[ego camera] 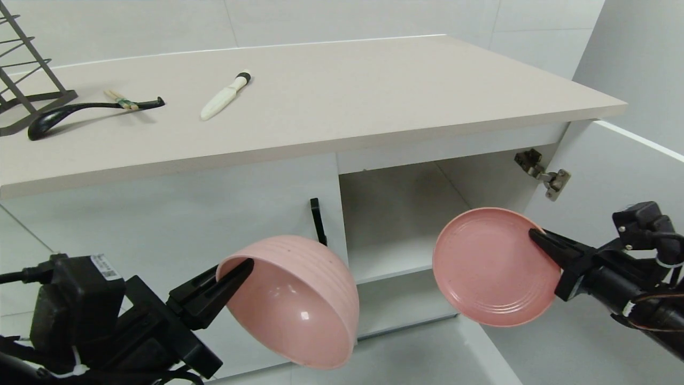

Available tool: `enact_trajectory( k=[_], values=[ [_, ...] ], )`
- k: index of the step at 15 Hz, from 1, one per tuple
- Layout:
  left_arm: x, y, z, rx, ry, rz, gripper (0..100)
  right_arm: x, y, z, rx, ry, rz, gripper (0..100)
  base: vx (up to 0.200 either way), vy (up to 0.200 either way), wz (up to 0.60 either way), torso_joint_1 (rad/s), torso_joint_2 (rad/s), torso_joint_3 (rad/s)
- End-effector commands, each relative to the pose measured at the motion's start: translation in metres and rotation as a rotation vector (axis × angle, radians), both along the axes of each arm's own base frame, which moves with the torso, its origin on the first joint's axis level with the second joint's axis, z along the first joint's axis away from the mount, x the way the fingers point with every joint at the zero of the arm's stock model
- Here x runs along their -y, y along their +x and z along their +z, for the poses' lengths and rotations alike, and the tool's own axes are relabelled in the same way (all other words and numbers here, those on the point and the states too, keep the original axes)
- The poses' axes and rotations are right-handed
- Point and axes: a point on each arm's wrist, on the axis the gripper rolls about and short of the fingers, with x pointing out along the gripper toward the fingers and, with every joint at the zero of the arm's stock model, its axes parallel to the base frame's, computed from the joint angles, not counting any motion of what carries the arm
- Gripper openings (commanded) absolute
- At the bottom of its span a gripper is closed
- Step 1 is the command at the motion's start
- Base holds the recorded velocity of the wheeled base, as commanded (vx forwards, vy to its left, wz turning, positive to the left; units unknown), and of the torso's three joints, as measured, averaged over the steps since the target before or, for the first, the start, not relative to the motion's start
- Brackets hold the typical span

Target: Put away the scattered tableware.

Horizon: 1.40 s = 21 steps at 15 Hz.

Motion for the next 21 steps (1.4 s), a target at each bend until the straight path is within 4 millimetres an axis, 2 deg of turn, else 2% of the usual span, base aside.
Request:
enact_trajectory(
  k=[1, 5, 7, 9, 14, 16, 19, 21],
  values=[
    [-0.001, -0.001, -0.001, -0.004, 0.004, 0.005, 0, -0.014, 0.014, -0.022, -0.087, -0.026, 0.043, 0, 0.0, 0.0, 0.0, 0.0, 0.0, 0.0],
    [-0.008, 0.005, -0.003, -0.012, 0.011, 0.066, 0, -0.028, 0.023, -0.045, -0.172, -0.053, 0.084, 0, 0.0, 0.0, 0.0, 0.0, 0.0, 0.0],
    [-0.008, 0.005, -0.003, -0.013, 0.008, 0.068, 0, -0.035, 0.042, -0.041, -0.125, -0.038, 0.084, 0, 0.2, 0.0, 0.0, 0.0, 0.0, 0.005],
    [-0.008, 0.005, -0.003, -0.014, 0.01, 0.064, 0, -0.042, 0.06, -0.044, -0.106, -0.026, 0.083, 0, 0.0, 0.0, 0.0, 0.0, 0.0, 0.0],
    [-0.009, 0.003, -0.002, -0.005, 0.004, 0.063, 0, -0.05, 0.082, -0.059, -0.118, -0.025, 0.081, 0, 0.0, 0.0, 0.0, 0.0, 0.0, 0.0],
    [-0.009, 0.004, -0.002, -0.006, 0.006, 0.063, 0, -0.052, 0.088, -0.062, -0.146, 0.03, 0.079, 0, 0.0, 0.0, 0.0, 0.0, 0.0, 0.0],
    [-0.009, 0.004, -0.002, -0.005, 0.007, 0.062, 0, -0.055, 0.096, -0.055, -0.176, 0.197, 0.082, 0, 0.0, 0.0, 0.0, 0.0, 0.0, 0.0],
    [-0.009, 0.004, -0.002, -0.006, 0.008, 0.065, 0, -0.058, 0.104, -0.061, -0.189, 0.222, 0.08, 0, 0.0, 0.0, 0.0, 0.0, 0.0, 0.0]
  ],
)
